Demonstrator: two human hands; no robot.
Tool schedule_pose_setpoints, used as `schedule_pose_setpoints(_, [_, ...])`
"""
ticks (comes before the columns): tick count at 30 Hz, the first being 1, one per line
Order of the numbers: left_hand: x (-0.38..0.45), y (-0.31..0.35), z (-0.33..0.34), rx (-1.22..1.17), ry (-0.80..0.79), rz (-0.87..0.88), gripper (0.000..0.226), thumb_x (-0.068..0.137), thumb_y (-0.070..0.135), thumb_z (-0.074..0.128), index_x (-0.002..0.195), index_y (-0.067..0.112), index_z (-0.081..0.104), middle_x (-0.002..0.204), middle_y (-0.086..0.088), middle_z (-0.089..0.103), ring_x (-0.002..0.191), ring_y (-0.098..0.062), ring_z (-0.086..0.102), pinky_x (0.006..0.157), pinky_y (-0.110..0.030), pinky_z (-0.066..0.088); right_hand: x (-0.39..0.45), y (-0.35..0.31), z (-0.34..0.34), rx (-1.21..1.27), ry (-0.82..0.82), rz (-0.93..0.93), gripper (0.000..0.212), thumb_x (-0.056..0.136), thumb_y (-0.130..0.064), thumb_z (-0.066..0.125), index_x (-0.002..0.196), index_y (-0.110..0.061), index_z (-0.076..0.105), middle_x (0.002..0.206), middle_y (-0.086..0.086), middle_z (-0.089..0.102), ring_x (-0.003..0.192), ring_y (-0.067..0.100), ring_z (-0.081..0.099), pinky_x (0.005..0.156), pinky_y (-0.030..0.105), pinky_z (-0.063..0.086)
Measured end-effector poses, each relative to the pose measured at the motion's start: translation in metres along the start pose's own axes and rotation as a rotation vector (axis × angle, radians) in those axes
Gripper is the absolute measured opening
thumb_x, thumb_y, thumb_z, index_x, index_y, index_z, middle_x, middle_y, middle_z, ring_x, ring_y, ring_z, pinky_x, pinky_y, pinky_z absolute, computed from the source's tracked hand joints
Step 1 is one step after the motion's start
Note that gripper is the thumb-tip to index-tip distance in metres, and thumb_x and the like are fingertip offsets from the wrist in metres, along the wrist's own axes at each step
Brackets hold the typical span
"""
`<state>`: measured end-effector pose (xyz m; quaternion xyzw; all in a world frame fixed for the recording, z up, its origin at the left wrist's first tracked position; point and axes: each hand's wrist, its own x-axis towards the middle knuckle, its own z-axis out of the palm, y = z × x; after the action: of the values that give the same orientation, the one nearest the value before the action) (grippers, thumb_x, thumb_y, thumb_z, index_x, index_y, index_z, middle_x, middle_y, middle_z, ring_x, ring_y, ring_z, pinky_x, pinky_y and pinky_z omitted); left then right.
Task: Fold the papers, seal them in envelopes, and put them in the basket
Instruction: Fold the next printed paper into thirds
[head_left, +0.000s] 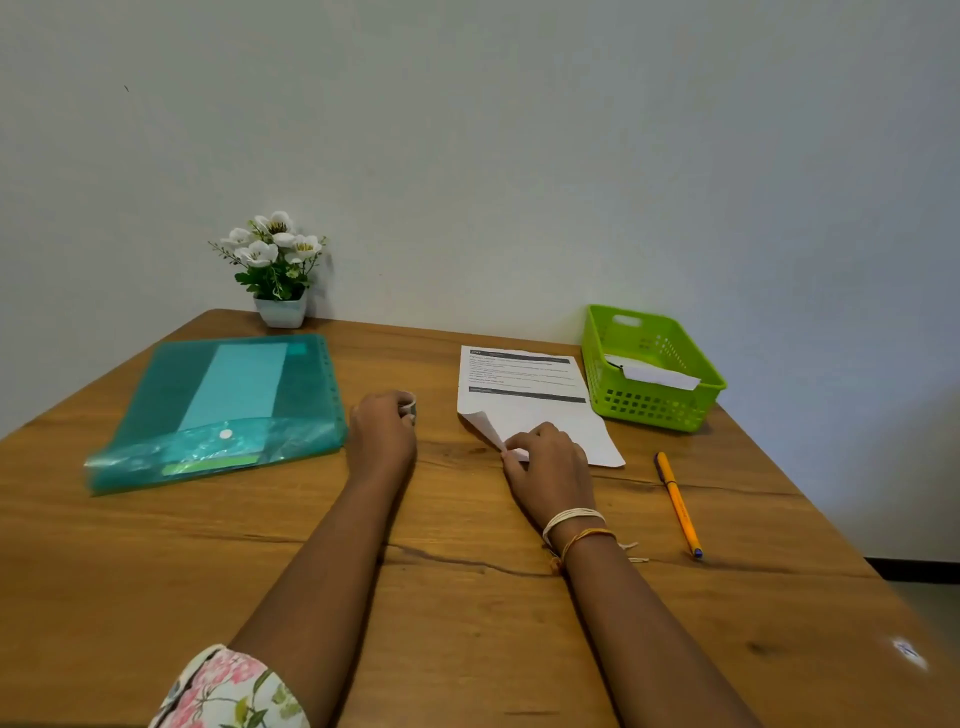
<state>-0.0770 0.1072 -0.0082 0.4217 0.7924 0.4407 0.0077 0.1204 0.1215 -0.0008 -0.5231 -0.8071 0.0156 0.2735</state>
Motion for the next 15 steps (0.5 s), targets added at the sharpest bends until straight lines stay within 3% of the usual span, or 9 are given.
schedule_pose_setpoints(5, [-0.010, 0.003, -0.008, -0.017, -0.081, 0.053, 0.041, 0.087, 0.013, 0.063, 0.126, 0.023, 0.057, 0.122, -0.003, 0.055, 0.112, -0.019, 0.052, 0.092, -0.039, 0.050, -0.007, -0.003, -0.007, 0.011, 0.103, 0.032, 0.016, 0.089, -0.024, 0.054, 0.093, -0.019, 0.069, 0.092, 0.002, 0.067, 0.085, 0.020, 0.061, 0.075, 0.032, 0.049])
schedule_pose_setpoints(8, [-0.021, 0.006, -0.018, -0.110, -0.039, 0.119, 0.030, 0.090, 0.009, 0.058, 0.118, 0.019, 0.062, 0.120, -0.003, 0.055, 0.108, -0.016, 0.054, 0.086, -0.025, 0.045, -0.013, 0.001, -0.012, 0.261, 0.171, 0.199, 0.012, 0.086, -0.019, 0.058, 0.089, -0.015, 0.069, 0.088, 0.003, 0.069, 0.082, 0.019, 0.062, 0.068, 0.025, 0.046])
schedule_pose_setpoints(11, [-0.033, 0.009, -0.031, -0.230, 0.038, 0.196, 0.020, 0.091, 0.008, 0.056, 0.105, 0.017, 0.068, 0.115, 0.000, 0.059, 0.107, -0.011, 0.054, 0.086, -0.021, 0.042, -0.024, 0.013, -0.020, 0.531, 0.185, 0.326, 0.008, 0.081, -0.013, 0.063, 0.082, -0.013, 0.070, 0.082, 0.003, 0.069, 0.079, 0.016, 0.061, 0.068, 0.022, 0.042])
schedule_pose_setpoints(13, [-0.038, 0.006, -0.035, -0.369, 0.032, 0.148, 0.018, 0.093, 0.013, 0.055, 0.105, 0.018, 0.068, 0.111, 0.002, 0.062, 0.100, -0.010, 0.057, 0.085, -0.027, 0.049, -0.034, 0.021, -0.027, 0.626, 0.183, 0.324, 0.007, 0.077, -0.007, 0.064, 0.073, -0.012, 0.068, 0.073, 0.003, 0.067, 0.073, 0.016, 0.059, 0.064, 0.023, 0.040])
schedule_pose_setpoints(15, [-0.039, 0.003, -0.038, -0.594, -0.048, -0.047, 0.020, 0.097, 0.024, 0.051, 0.111, 0.020, 0.064, 0.110, -0.004, 0.065, 0.095, -0.017, 0.063, 0.079, -0.035, 0.056, -0.046, 0.028, -0.035, 0.674, 0.168, 0.288, 0.011, 0.075, -0.002, 0.064, 0.069, -0.010, 0.066, 0.068, 0.004, 0.065, 0.067, 0.013, 0.056, 0.059, 0.025, 0.040])
